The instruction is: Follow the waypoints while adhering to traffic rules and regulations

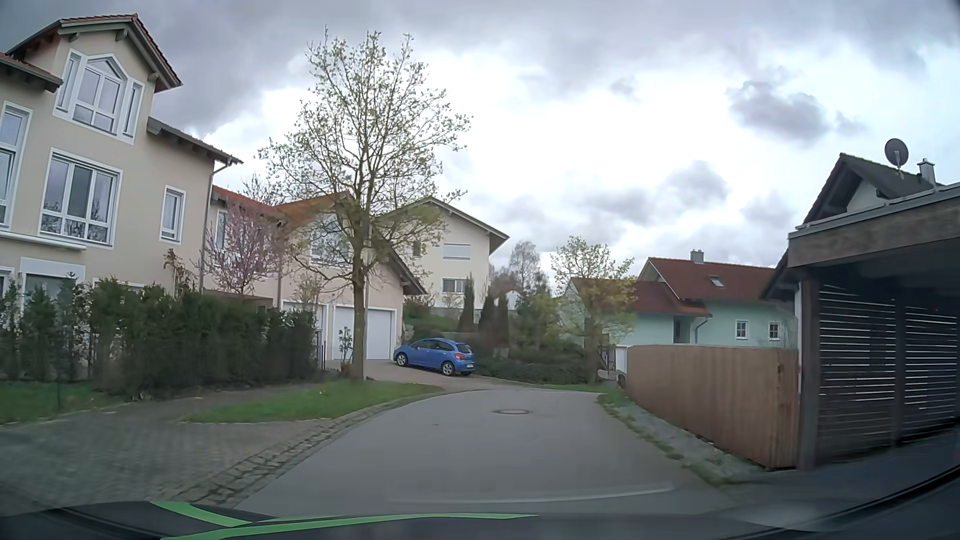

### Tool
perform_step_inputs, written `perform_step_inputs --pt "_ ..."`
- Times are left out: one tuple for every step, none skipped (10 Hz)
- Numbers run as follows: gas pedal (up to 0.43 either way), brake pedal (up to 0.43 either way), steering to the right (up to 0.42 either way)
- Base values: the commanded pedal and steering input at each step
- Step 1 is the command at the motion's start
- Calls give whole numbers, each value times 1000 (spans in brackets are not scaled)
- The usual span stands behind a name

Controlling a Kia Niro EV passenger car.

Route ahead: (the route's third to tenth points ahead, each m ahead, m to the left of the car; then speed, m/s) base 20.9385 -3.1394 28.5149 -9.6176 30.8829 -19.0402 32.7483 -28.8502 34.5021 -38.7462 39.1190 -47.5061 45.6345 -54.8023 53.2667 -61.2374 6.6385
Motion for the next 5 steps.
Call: perform_step_inputs --pt "8 0 10" --pt "8 0 12" --pt "0 0 13" --pt "0 0 16" --pt "0 0 22"
